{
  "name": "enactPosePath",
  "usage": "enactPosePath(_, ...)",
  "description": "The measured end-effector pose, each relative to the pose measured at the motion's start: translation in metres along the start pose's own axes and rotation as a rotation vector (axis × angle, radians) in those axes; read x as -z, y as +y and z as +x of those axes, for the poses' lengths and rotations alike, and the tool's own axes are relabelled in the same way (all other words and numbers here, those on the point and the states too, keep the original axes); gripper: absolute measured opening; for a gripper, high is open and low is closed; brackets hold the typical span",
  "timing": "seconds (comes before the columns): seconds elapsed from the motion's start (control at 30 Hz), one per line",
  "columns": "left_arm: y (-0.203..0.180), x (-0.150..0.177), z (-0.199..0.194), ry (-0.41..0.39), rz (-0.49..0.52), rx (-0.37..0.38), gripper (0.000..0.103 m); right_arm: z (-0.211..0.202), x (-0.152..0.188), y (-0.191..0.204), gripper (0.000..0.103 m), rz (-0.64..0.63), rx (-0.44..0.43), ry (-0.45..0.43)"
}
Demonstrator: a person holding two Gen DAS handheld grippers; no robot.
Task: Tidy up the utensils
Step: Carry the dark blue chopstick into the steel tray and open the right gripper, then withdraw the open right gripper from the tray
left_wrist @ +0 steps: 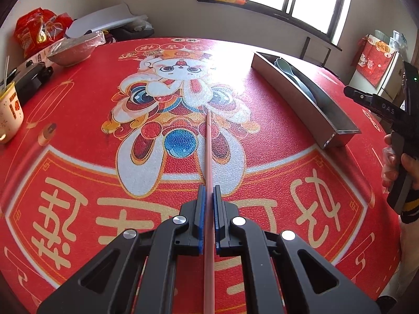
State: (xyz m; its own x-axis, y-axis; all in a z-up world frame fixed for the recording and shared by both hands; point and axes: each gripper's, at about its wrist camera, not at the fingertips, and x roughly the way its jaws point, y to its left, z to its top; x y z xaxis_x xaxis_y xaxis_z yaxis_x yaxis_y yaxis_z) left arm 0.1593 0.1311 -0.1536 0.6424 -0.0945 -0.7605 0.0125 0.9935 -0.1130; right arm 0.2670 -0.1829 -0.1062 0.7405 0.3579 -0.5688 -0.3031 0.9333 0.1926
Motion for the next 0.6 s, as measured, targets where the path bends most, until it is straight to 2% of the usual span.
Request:
enactPosePath(0.17, 0.006, -0.001, -0.001, -0.003, -0.028, -0.015, 0.006, -0.004, 0.004, 0.009, 0.074, -0.024, -0.084, 0.002)
enactPosePath(0.27, 0.006, -0.002, -0.001, 0.005, -0.031, -0.028, 0.006, -0.003, 0.009, 0.014, 0.087, -0.040, -0.111, 0.014)
enactPosePath(0.6, -0.004, -0.022, -0.012, -0.014, -0.024, -0.018, 0.006, -0.003, 0.011, 0.004, 0.087, 0.012, -0.123, 0.024)
